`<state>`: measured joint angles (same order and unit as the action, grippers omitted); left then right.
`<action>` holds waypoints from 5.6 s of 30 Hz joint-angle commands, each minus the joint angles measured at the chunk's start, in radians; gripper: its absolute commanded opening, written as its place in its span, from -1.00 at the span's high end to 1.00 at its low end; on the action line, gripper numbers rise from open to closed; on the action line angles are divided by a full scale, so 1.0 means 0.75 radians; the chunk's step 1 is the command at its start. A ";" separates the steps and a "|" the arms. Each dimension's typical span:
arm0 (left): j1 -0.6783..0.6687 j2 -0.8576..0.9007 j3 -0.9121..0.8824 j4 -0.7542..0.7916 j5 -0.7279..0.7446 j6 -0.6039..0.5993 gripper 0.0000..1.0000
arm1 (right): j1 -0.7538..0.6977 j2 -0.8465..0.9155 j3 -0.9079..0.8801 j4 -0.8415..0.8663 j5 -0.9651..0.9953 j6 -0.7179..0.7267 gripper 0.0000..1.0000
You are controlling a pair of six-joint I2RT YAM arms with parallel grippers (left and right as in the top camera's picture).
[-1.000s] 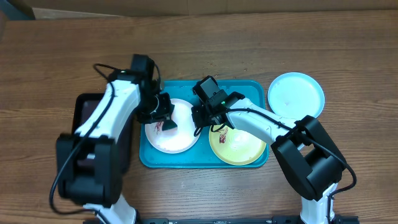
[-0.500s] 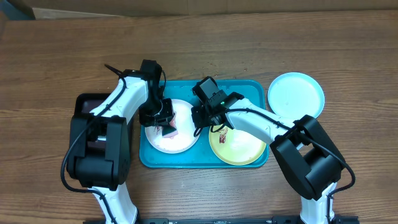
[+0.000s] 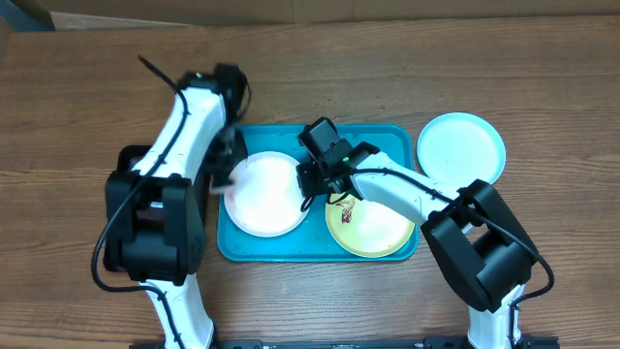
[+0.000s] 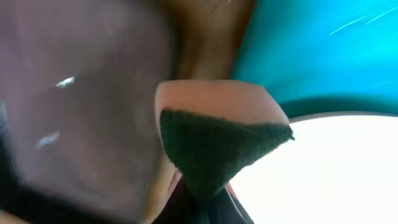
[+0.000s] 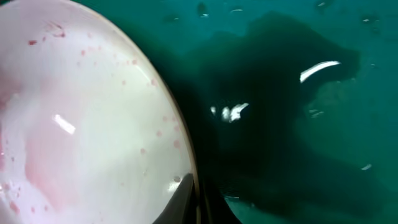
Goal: Clean dirty plates on tray and stack at the side
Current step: 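Hold the white plate rim with the right gripper and scrub with the sponge, then lift the white plate with the right gripper and stack it on the light-blue plate, then release the white plate and withdraw the right gripper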
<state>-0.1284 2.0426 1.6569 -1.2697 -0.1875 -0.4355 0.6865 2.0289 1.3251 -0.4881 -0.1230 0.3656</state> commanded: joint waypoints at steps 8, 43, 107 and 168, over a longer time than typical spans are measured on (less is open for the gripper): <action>-0.053 0.009 -0.023 0.238 0.903 0.386 0.92 | -0.011 -0.005 0.018 0.020 0.023 -0.004 0.89; 0.004 -0.131 0.054 -0.210 -0.291 -0.436 0.91 | -0.011 -0.021 0.018 0.008 0.069 -0.035 0.92; 0.522 -0.779 -0.446 0.090 0.320 0.028 0.91 | -0.419 -0.613 0.349 -0.595 0.354 0.141 0.93; 0.520 -0.779 -0.446 0.103 0.320 0.028 0.91 | -0.461 -0.260 -0.277 0.121 0.125 0.505 0.93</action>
<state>0.2619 1.4635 1.3205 -1.1957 0.0422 -0.4335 0.3408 1.8561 1.0576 -0.3634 0.0200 0.8124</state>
